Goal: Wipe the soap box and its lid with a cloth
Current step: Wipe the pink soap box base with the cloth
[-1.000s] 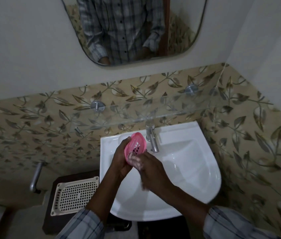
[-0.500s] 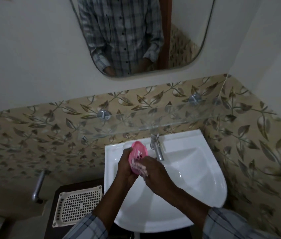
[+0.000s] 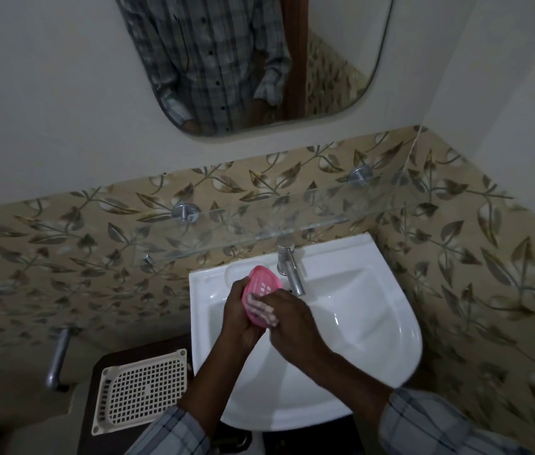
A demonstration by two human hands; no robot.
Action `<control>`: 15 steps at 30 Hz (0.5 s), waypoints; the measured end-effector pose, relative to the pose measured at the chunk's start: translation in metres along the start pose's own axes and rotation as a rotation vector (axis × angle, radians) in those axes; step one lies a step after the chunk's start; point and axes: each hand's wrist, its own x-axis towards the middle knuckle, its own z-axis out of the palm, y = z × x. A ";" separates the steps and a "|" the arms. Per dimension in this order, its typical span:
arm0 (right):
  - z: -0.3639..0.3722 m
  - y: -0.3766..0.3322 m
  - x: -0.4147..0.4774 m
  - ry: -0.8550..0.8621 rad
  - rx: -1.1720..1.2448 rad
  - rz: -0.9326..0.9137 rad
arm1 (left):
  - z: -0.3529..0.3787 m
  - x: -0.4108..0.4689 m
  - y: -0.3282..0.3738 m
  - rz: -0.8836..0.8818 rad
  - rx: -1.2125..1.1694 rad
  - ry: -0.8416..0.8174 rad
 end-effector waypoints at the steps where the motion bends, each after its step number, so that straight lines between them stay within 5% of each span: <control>1: 0.004 -0.005 -0.003 -0.007 -0.007 -0.040 | 0.002 0.000 -0.001 -0.001 -0.005 -0.004; 5: -0.036 0.030 0.006 -0.114 -0.196 -0.412 | 0.005 -0.011 0.009 0.030 0.040 -0.028; 12: -0.027 0.046 0.008 -0.178 -0.196 -0.530 | 0.019 -0.015 0.012 -0.012 -0.001 0.005; 15: -0.045 0.066 0.024 -0.068 -0.199 -0.418 | 0.014 -0.011 0.006 0.022 0.028 0.030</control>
